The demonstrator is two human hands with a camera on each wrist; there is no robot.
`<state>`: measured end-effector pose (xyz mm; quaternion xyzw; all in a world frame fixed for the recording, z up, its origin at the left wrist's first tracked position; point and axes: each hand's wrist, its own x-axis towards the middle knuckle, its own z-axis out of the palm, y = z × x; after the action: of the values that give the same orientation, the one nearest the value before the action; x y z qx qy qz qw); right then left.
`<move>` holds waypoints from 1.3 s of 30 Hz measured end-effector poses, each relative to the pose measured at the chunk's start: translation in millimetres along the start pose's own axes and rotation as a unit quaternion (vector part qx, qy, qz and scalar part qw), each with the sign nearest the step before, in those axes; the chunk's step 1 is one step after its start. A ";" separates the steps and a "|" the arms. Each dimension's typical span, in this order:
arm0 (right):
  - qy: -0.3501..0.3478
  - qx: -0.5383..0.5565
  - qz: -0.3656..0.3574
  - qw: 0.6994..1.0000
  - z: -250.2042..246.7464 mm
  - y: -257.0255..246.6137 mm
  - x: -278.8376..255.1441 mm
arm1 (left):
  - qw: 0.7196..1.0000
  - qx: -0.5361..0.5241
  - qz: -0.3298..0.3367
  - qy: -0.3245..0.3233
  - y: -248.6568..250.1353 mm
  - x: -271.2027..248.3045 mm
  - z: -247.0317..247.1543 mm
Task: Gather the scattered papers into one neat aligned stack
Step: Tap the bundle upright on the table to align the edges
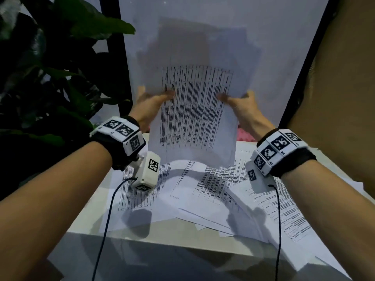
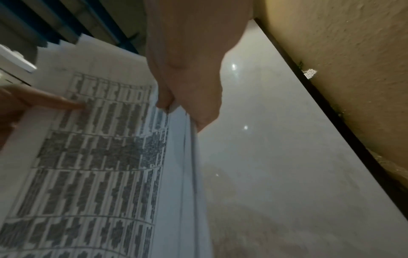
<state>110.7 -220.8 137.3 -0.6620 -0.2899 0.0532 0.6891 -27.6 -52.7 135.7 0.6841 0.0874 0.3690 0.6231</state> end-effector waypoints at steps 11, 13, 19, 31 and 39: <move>-0.102 -0.069 0.114 0.986 -1.6 36.8 -19.4 | 0.986 0.038 -0.156 -0.054 -45.8 -26.9 -10.1; -0.099 -0.066 0.108 0.987 -3.6 32.2 -18.5 | 0.982 0.034 -0.170 -0.077 -46.1 -27.1 -8.8; -0.077 -0.019 0.084 0.993 -1.9 23.9 -28.2 | 0.980 0.028 -0.181 -0.075 -68.7 -19.9 -18.8; -0.007 -0.022 0.006 1.000 0.9 -0.3 -22.1 | 0.995 0.009 -0.091 0.037 -26.1 -25.1 4.7; -0.047 0.007 0.012 0.999 -18.8 -2.5 -14.3 | 0.996 0.000 -0.088 -0.024 -25.3 -28.4 -4.9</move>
<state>106.9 -244.2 135.9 -0.6571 -0.3132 0.0949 0.6790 -42.2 -60.0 101.0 0.6822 0.1323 0.2963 0.6552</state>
